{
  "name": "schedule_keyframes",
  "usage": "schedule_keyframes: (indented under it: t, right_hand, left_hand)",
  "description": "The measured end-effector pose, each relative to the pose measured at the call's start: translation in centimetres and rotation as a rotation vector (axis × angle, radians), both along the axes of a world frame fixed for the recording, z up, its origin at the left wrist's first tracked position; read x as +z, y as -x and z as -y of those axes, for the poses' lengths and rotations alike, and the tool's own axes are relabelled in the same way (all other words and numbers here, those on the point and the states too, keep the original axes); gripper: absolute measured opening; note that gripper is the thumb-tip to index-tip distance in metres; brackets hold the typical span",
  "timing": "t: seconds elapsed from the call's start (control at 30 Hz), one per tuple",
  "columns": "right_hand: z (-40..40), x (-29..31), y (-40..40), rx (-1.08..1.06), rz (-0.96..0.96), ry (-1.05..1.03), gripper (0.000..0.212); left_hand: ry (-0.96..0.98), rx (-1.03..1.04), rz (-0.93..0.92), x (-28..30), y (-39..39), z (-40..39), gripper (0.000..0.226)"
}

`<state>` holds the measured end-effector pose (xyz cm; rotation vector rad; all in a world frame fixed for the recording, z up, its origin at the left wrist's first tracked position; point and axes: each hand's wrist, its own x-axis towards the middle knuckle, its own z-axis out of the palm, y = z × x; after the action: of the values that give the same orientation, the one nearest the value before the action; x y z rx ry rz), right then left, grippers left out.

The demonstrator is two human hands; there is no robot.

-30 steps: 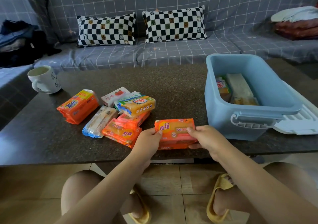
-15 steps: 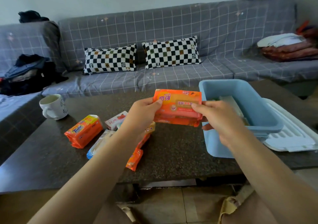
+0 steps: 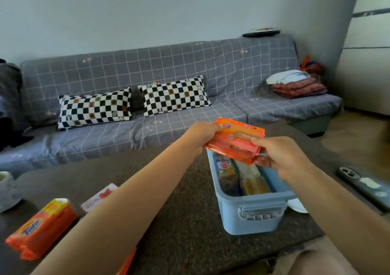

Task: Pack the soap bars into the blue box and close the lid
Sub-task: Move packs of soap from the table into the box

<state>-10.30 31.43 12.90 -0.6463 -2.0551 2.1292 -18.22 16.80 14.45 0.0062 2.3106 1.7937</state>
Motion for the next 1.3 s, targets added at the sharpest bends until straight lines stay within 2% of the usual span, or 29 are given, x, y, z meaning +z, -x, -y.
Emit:
schedule_keyframes:
  t: [0.07, 0.1, 0.17, 0.23, 0.27, 0.33, 0.37, 0.43, 0.5, 0.57, 0.63, 0.7, 0.77, 0.87, 0.93, 1.13, 1.3]
  right_hand:
    - [-0.6, -0.6, 1.4, -0.057, 0.018, 0.062, 0.035]
    - [-0.8, -1.0, 2.1, -0.077, 0.030, 0.099, 0.035]
    - [-0.8, -2.2, 3.3, -0.113, 0.084, 0.175, 0.030]
    - [-0.8, -3.4, 4.4, -0.142, 0.158, 0.249, 0.039]
    - [-0.7, -4.0, 4.9, -0.170, 0.189, 0.290, 0.047]
    - [-0.8, -4.5, 5.4, -0.242, 0.269, 0.352, 0.058]
    - [-0.8, -4.8, 5.5, -0.266, 0.308, 0.365, 0.059]
    - [-0.9, -5.6, 5.4, -0.252, 0.345, 0.353, 0.052]
    - [-0.8, -6.3, 5.2, -0.228, 0.314, 0.364, 0.041]
    - [-0.8, -6.5, 5.1, -0.236, 0.309, 0.376, 0.039]
    - [-0.9, -6.4, 5.1, -0.266, 0.313, 0.404, 0.043]
    - [-0.8, -6.4, 5.0, -0.255, 0.302, 0.398, 0.044]
    - [-0.9, -6.3, 4.9, -0.281, 0.261, 0.482, 0.045]
    - [-0.9, -5.9, 4.6, -0.285, 0.153, 0.637, 0.044]
    - [-0.7, -5.6, 4.6, -0.245, 0.118, 0.621, 0.050]
    - [-0.7, -5.8, 5.3, -0.279, 0.221, 0.622, 0.060]
    - [-0.8, -6.2, 5.5, -0.291, 0.244, 0.584, 0.057]
  left_hand:
    - [0.023, -0.030, 0.015, -0.5, 2.6, -1.7, 0.022]
    - [0.029, -0.059, 0.041, -0.7, 3.6, -2.5, 0.015]
    - [0.036, -0.103, 0.120, -1.5, 5.5, -4.1, 0.015]
    - [0.073, -0.150, 0.167, -2.4, 6.8, -5.5, 0.009]
    - [0.084, -0.179, 0.180, -3.0, 7.4, -6.2, 0.011]
    - [0.081, -0.205, 0.197, -4.2, 8.4, -7.5, 0.039]
    - [0.071, -0.226, 0.207, -4.6, 8.7, -8.1, 0.040]
    - [0.089, -0.254, 0.216, -5.5, 8.9, -8.9, 0.025]
    - [0.040, -0.222, 0.201, -7.1, 9.3, -9.6, 0.027]
    - [-0.031, -0.118, 0.163, -8.4, 9.8, -9.9, 0.028]
    - [-0.132, -0.010, 0.154, -9.4, 10.1, -10.1, 0.022]
    - [-0.187, 0.072, 0.173, -9.8, 9.9, -10.2, 0.028]
    - [-0.198, 0.115, 0.232, -10.0, 9.4, -10.1, 0.033]
    - [-0.172, 0.110, 0.288, -10.7, 8.8, -9.6, 0.036]
    - [-0.135, 0.089, 0.294, -11.0, 8.7, -9.4, 0.039]
    - [0.071, -0.002, 0.253, -9.8, 7.8, -9.1, 0.049]
    - [0.065, -0.003, 0.277, -8.7, 6.5, -9.0, 0.048]
